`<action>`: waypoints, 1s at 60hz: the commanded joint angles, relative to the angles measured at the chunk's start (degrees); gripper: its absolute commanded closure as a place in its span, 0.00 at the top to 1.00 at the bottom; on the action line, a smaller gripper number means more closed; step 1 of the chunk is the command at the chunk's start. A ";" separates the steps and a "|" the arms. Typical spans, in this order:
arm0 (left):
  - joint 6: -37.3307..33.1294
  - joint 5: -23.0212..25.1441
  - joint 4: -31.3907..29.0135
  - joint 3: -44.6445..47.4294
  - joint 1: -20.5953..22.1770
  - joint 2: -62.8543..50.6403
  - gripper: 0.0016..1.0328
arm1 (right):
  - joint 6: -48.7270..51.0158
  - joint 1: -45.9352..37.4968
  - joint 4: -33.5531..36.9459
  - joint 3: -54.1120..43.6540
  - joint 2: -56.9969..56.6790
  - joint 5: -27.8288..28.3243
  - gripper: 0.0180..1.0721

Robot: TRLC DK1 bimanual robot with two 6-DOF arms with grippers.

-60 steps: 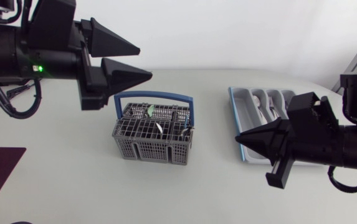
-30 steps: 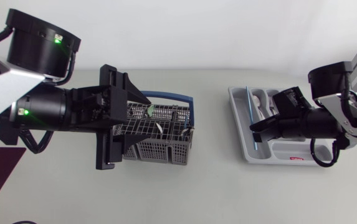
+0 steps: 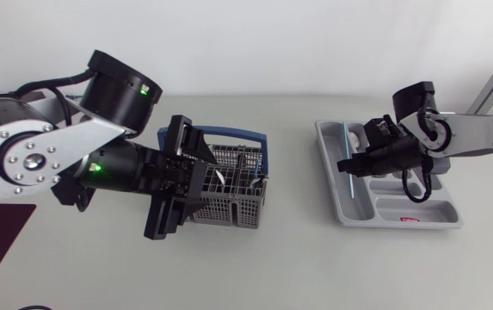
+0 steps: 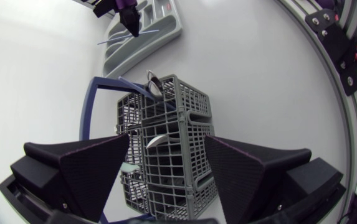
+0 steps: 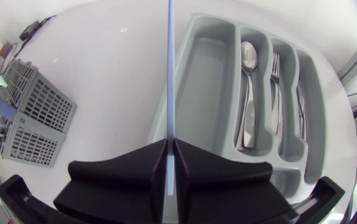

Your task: Unload the cutlery basket into the drawer organizer.

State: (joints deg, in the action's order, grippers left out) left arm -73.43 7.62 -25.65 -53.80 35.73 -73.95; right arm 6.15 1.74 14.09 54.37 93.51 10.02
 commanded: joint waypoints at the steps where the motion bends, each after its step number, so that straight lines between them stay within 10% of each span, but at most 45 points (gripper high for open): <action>1: -4.18 -1.64 -0.19 -2.36 0.49 -2.42 0.93 | -1.49 -0.95 1.12 2.41 3.96 -0.35 0.06; 20: -9.01 -4.54 -4.23 -9.39 0.57 -6.99 0.91 | -2.20 -1.12 3.58 7.15 10.46 -1.14 0.12; 36: -13.32 -7.00 -3.44 -9.39 1.19 -9.98 0.84 | -0.70 -1.03 4.02 6.54 9.23 -0.79 0.77; 60: -20.00 -7.00 0.95 -6.05 0.49 -11.83 0.41 | -0.53 2.74 3.58 2.14 2.46 -0.88 0.81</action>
State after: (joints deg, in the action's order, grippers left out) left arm -90.13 0.95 -25.47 -61.76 36.56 -84.29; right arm 5.63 3.84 17.17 58.22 97.08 9.15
